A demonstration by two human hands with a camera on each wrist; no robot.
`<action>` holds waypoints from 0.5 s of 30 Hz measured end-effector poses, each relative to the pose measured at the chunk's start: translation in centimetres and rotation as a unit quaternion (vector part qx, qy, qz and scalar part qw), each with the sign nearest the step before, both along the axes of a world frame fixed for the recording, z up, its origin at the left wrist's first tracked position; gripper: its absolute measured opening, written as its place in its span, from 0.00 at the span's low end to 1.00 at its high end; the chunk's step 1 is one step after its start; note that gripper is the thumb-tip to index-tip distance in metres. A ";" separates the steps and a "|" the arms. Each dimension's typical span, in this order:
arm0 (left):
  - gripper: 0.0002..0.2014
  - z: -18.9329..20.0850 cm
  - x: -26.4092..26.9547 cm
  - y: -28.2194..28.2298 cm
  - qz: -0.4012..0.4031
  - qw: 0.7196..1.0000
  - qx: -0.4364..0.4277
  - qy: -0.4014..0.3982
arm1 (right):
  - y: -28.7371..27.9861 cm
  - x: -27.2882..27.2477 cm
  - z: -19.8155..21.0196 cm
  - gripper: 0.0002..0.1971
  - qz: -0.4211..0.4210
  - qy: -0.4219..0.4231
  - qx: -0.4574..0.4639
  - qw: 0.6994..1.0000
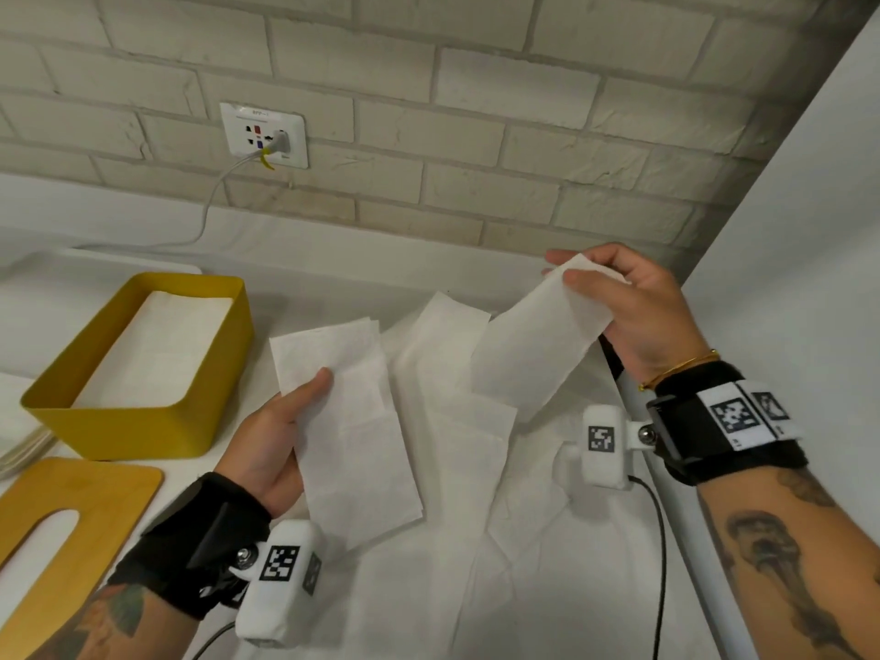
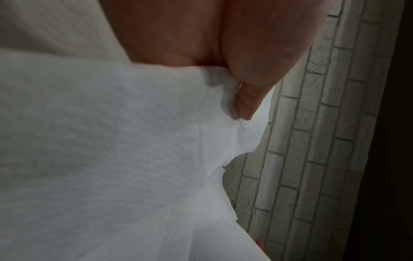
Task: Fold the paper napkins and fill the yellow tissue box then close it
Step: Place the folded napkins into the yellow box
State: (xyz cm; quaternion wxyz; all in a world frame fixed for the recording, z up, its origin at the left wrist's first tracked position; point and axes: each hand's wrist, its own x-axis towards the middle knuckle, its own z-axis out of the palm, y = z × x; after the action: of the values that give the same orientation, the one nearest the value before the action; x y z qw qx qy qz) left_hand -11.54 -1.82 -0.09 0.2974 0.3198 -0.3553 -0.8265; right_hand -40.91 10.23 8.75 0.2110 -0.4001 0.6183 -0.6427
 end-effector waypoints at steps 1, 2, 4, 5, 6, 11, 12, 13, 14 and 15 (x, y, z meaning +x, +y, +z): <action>0.21 0.0 -0.1 0.0 0.001 1.000 -0.002 -0.003 | 0.3 0.0 0.6 0.06 0.017 0.005 -0.001 1.000; 0.20 0.1 -0.1 0.1 0.000 1.000 -0.004 -0.007 | 0.6 0.2 1.1 0.06 0.040 0.007 -0.001 0.999; 0.15 0.1 -0.1 0.0 0.003 1.000 -0.004 -0.011 | 1.3 0.6 2.3 0.07 0.102 0.002 -0.011 0.995; 0.13 0.0 -0.1 0.0 0.007 1.000 -0.005 -0.013 | 1.6 0.9 2.9 0.07 0.138 -0.006 -0.021 0.990; 0.11 0.2 -0.1 0.1 0.009 1.000 -0.007 -0.014 | 2.0 1.1 3.6 0.06 0.178 -0.021 -0.033 0.983; 0.11 0.3 -0.4 0.5 0.011 1.000 -0.001 -0.007 | 2.4 2.7 5.4 0.04 0.345 -0.132 -0.146 0.918; 0.13 0.3 -0.5 0.6 0.008 1.000 0.002 -0.011 | 2.1 3.1 5.1 0.03 0.341 -0.152 -0.158 0.914; 0.15 0.0 -0.6 0.7 0.002 1.000 0.004 -0.017 | 1.6 3.6 4.6 0.01 0.316 -0.174 -0.152 0.920; 0.17 -0.2 -0.9 1.0 -0.006 1.000 0.006 -0.025 | 1.0 3.7 3.7 0.01 0.276 -0.209 -0.126 0.930; 0.18 -0.4 -1.2 1.3 -0.011 0.999 0.012 -0.027 | 0.4 3.8 2.6 0.03 0.228 -0.236 -0.088 0.940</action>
State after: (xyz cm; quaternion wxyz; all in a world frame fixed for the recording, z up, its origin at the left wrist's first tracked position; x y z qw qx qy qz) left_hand -12.71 -0.49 -0.50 0.2746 0.3417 -0.3572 -0.8247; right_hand -37.14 10.63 11.32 0.4557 -0.3847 0.3835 -0.7052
